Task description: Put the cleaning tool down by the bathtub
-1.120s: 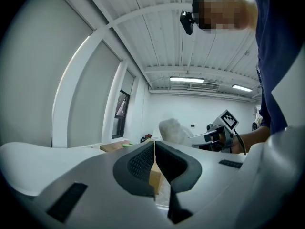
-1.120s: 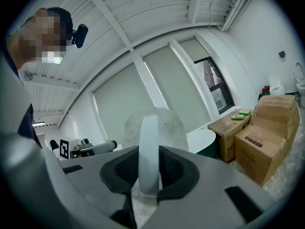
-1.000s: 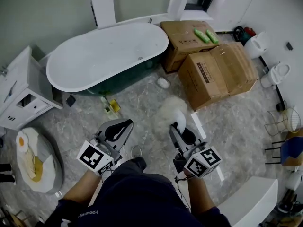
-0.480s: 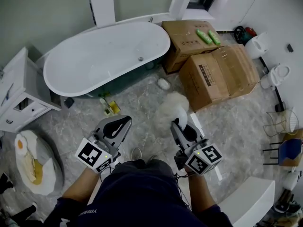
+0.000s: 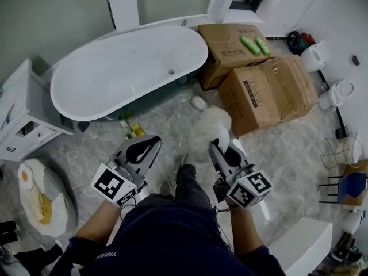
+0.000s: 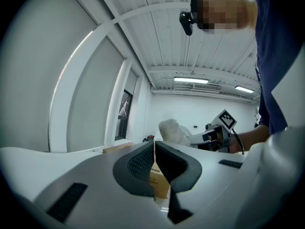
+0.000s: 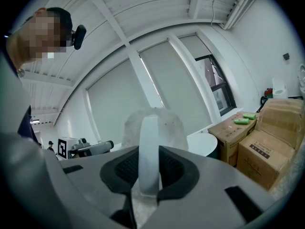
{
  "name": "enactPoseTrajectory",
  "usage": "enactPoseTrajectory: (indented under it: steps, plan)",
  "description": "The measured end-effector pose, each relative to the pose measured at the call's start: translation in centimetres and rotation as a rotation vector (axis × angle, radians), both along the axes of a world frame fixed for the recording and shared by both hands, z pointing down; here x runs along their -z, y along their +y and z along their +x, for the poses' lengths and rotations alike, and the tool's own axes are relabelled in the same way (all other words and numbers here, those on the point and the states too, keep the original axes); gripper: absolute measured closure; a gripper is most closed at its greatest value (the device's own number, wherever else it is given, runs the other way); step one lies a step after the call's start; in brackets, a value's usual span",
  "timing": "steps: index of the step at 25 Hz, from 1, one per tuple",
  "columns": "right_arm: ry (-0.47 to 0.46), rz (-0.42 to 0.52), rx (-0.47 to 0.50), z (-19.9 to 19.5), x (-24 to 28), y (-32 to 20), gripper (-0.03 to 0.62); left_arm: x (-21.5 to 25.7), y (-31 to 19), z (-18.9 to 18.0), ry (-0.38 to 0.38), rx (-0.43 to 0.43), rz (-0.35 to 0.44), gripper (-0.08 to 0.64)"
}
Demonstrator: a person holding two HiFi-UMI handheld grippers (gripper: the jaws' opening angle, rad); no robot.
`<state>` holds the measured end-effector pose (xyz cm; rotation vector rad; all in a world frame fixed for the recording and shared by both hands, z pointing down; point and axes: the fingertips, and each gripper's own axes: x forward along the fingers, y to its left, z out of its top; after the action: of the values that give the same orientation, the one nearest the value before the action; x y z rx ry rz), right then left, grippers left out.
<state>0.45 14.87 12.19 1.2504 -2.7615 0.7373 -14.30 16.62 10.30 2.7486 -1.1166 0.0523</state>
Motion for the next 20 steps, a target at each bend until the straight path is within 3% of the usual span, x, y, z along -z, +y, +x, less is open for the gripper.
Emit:
enactPoseTrajectory:
  steps: [20]
  plan:
    - [-0.035,-0.033,0.095,5.2,-2.0,-17.1,0.506,-1.5,-15.3,5.5,-0.041,0.099,-0.047,0.525]
